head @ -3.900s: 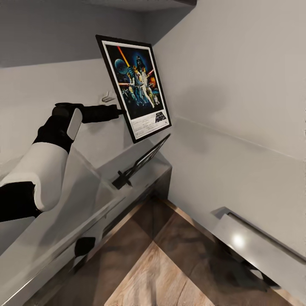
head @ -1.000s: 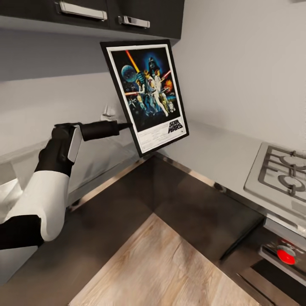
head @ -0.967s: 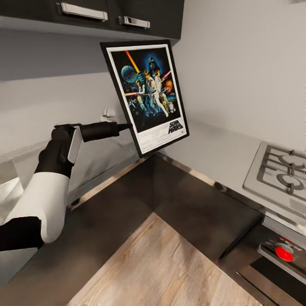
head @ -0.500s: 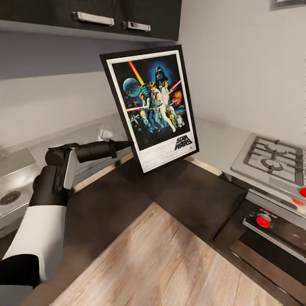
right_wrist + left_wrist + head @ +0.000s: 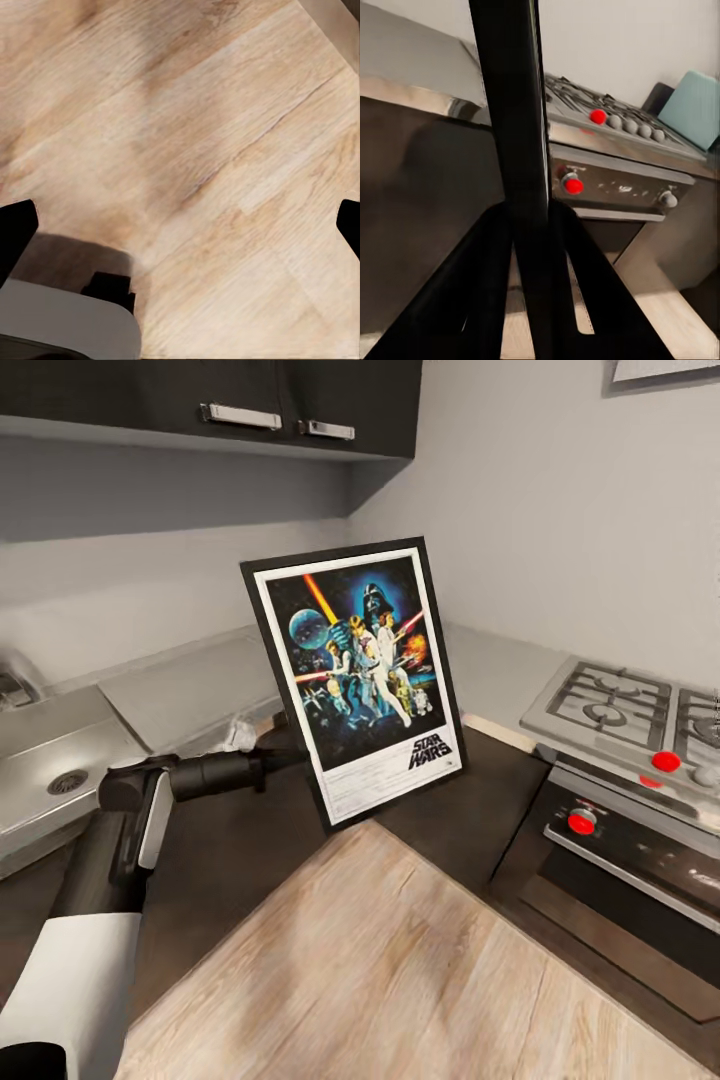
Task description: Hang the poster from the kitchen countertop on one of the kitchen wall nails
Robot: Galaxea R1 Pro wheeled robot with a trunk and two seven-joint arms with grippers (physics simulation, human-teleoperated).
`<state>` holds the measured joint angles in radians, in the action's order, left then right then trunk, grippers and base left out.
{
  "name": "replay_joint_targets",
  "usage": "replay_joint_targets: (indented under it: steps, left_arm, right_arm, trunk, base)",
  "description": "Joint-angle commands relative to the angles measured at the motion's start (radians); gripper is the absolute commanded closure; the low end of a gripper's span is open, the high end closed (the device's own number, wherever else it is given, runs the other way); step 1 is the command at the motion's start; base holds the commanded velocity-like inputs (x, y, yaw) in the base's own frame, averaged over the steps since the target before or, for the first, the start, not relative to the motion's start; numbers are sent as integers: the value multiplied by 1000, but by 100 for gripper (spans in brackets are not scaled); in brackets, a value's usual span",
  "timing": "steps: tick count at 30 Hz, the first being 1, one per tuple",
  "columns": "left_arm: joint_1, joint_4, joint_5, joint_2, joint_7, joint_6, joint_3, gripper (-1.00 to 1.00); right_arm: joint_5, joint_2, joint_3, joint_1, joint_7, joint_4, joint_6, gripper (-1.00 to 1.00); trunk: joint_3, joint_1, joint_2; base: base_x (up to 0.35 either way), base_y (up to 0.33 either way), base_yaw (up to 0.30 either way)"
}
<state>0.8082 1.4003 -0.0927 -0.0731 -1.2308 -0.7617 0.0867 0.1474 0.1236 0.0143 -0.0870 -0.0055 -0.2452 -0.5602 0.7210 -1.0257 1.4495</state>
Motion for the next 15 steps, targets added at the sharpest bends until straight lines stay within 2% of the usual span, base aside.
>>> replay_joint_targets:
  steps: [1, 6, 9, 12, 15]
  left_arm:
    - [-6, 2, -3, -2, -3, -6, 4, 100]
    - [-51, 19, -4, -5, -8, -2, 10, 100]
    - [-97, 37, -3, -5, -9, 0, 12, 100]
    - [-122, 39, -1, -5, -9, 3, 12, 100]
    - [-168, 18, -1, -4, -7, 43, 13, 100]
  right_arm:
    - [3, 1, 1, 0, -1, 0, -3, -100]
    - [3, 2, 1, 0, -1, 0, -3, -100]
    - [3, 2, 1, 0, -1, 0, -3, -100]
    - [3, 2, 1, 0, -1, 0, -4, -100]
    - [3, 9, 1, 0, -1, 0, -4, -100]
  trunk:
    - [1, 1, 0]
    - [1, 1, 0]
    - [1, 1, 0]
    - [-2, 1, 0]
    - [-6, 1, 0]
  base:
    - [-338, 0, 0]
    - [-338, 0, 0]
    - [-328, 0, 0]
    - [-172, 0, 0]
    - [-59, 0, 0]
